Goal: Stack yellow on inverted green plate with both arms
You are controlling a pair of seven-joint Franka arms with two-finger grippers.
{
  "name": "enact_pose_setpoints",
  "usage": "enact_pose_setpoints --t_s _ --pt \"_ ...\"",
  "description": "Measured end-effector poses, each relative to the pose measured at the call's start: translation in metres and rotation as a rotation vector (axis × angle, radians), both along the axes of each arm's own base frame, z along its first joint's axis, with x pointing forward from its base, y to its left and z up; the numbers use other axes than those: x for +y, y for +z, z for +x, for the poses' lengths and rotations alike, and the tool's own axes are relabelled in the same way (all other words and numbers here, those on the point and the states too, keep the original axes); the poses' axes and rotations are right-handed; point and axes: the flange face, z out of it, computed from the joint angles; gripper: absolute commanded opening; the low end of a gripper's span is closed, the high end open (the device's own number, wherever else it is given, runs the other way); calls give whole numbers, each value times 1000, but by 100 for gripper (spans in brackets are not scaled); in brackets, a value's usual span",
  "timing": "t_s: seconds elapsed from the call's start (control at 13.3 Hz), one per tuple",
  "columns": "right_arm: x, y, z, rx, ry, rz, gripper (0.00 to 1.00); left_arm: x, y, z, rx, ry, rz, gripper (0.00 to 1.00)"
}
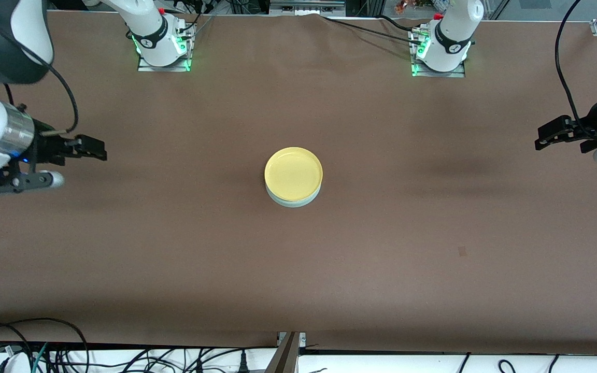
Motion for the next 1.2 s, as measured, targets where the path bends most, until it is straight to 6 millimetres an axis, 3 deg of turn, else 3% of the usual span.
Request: enact_pose_setpoints --t_s 0.22,0.45,0.75,1.2 --pt "-33 32 -28 -33 -36 21 100 -1 0 0 0 -2 0 100" --pt "-51 39 -51 -30 -57 32 100 -1 0 0 0 -4 0 100" --pt "-55 41 -62 -17 -56 19 100 -2 0 0 2 -10 -1 100" --pt "-49 38 -59 6 -44 3 100 -2 -4 -1 7 -11 -1 100"
